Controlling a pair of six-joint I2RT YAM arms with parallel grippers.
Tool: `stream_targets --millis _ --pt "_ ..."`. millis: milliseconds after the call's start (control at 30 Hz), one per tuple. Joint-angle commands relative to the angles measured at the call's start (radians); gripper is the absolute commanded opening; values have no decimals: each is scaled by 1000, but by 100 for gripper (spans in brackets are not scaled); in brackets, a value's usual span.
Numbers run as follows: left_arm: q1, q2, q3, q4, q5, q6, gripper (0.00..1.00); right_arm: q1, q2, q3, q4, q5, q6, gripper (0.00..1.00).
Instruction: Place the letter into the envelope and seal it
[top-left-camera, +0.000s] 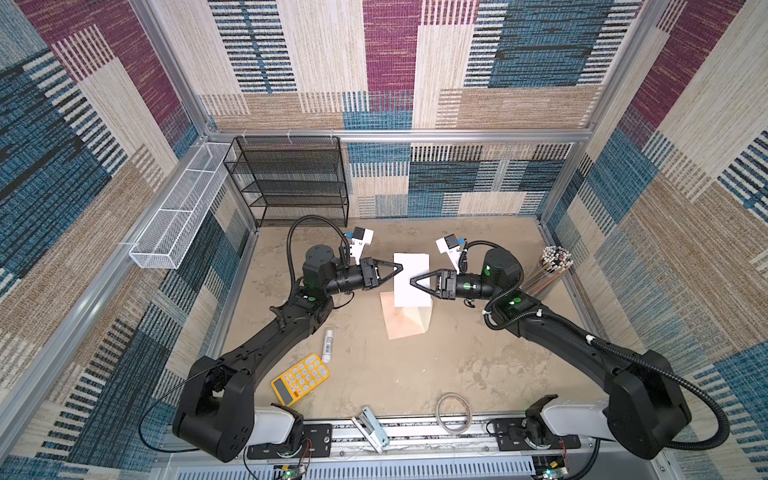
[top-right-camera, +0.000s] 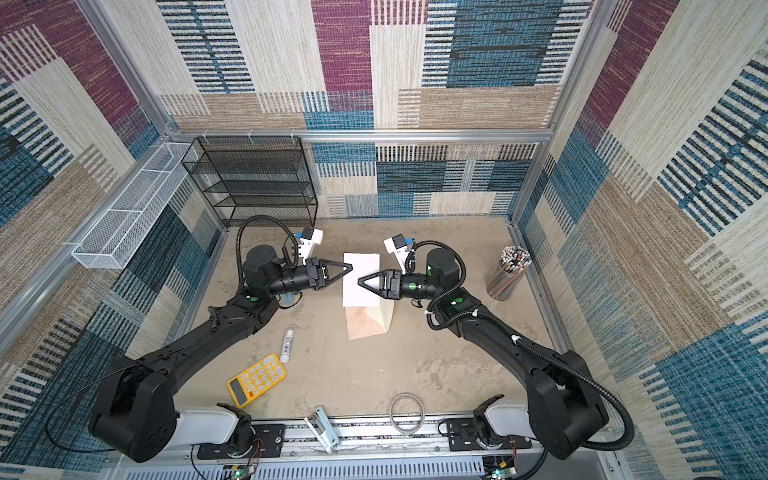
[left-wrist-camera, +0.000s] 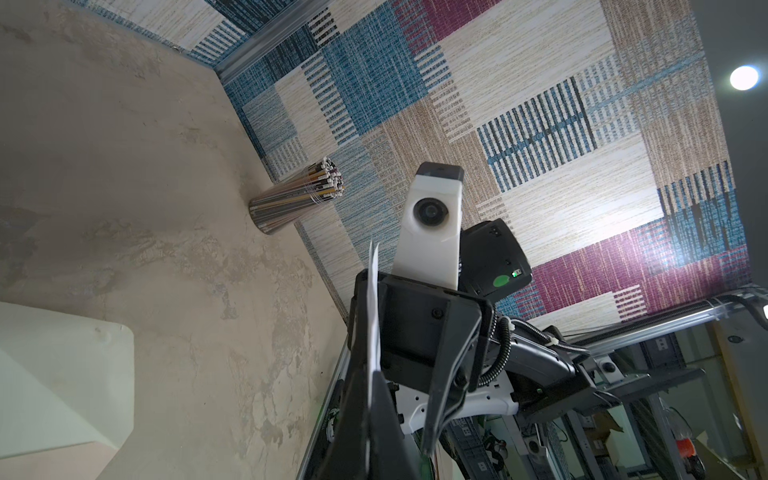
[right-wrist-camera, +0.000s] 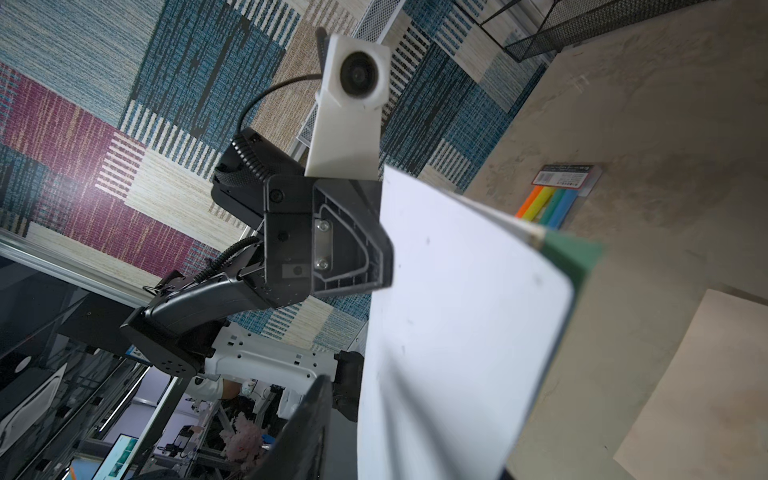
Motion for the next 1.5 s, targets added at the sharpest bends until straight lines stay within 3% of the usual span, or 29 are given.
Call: stream_targets --millis 0,767,933,1067,1267,1467 --pt "-3 4 11 41 -5 -9 0 -1 0 -5 48 -22 20 34" --pt "-16 -28 40 -138 -4 123 0 0 12 5 21 -14 39 0" --pt "-17 -40 41 -164 -14 137 29 -1 -7 11 -13 5 24 0" --pt "-17 -83 43 -230 -44 181 43 -1 -40 16 -61 35 9 0" --pt "-17 -196 63 -461 -128 295 59 -1 -113 0 -115 104 9 0" --pt "-17 -354 58 -690 -233 358 65 1 -166 -6 -187 184 5 0"
